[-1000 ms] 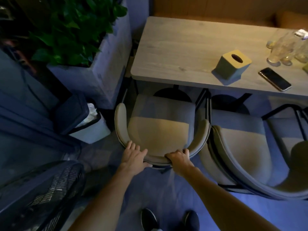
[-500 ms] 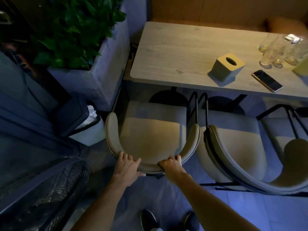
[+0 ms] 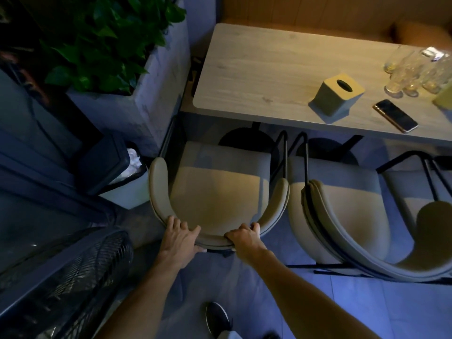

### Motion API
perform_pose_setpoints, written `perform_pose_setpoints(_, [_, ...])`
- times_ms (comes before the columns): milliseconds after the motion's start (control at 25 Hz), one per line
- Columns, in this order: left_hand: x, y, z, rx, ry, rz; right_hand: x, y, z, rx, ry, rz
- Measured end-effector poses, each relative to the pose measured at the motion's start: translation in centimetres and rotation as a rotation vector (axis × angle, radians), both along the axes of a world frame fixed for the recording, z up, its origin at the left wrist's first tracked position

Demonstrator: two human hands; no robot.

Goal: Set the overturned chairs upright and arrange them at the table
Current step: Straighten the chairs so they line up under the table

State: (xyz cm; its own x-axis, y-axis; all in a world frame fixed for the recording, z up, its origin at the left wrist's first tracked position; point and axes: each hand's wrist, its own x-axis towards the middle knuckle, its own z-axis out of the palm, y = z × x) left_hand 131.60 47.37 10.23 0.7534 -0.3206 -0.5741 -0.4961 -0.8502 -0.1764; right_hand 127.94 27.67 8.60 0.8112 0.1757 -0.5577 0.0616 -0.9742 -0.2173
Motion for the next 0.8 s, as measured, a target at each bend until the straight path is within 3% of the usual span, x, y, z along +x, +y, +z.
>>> perform_pose_setpoints(800, [-1.4, 0.0, -0.7, 0.016, 0.055, 0.071, -2.4, 0.1, -0.8, -0.108, -0.096, 0.101])
